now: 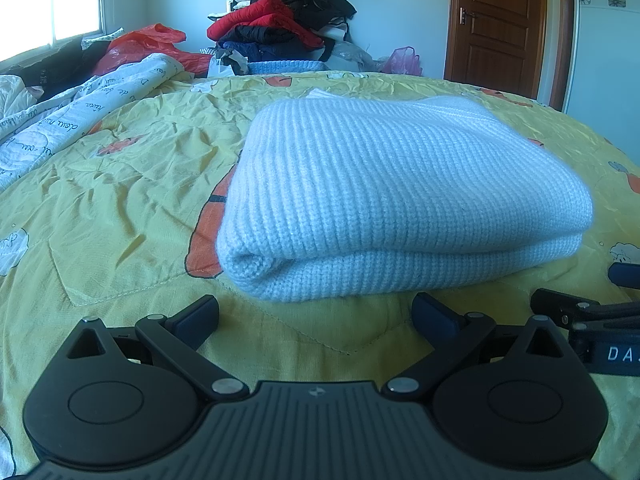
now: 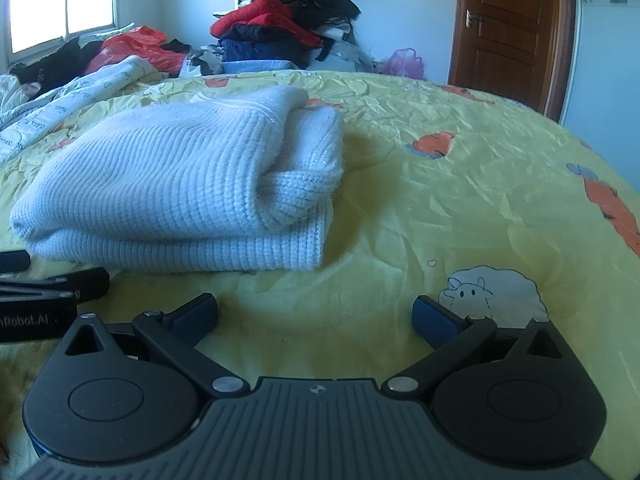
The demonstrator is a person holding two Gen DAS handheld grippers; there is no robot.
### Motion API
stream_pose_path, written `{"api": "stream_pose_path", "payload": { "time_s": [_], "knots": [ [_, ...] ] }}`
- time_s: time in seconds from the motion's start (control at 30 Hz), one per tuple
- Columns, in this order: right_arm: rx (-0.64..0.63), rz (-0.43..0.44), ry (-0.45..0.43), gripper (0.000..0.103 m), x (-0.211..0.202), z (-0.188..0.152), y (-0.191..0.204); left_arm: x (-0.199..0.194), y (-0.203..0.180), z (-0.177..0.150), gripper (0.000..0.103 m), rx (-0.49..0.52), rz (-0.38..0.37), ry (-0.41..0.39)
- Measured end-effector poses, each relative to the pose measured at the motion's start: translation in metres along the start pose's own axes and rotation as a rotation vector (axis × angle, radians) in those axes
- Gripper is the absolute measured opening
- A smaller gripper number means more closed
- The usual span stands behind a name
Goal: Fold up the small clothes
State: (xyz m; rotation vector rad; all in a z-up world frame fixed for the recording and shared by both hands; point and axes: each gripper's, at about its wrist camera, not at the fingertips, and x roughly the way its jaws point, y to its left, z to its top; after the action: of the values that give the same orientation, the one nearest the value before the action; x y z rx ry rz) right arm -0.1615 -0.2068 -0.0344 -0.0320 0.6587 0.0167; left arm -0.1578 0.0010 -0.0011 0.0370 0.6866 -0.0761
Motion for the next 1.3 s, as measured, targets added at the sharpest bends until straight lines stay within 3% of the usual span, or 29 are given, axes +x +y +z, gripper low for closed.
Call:
{"api": "stream_pose_path", "payload": {
  "time_s": [0.2,0.33,1.3],
  "knots": [
    [-0.026,-0.033,-0.042,0.103,-0.003,-0.004,0.009,0.000,0.000,0.000,0.103,0.000,-0.001,0.000],
    [0.022,-0.001,-0.027,0.103,0.000,-0.003,0.001,0.000,0.000,0.000,0.103,0.000,0.000,0.000],
    [0.023,0.001,-0.027,0.103,-0.001,-0.003,-0.007,0.001,0.001,0.000,0.103,-0.001,-0.001,0.000]
  ]
}}
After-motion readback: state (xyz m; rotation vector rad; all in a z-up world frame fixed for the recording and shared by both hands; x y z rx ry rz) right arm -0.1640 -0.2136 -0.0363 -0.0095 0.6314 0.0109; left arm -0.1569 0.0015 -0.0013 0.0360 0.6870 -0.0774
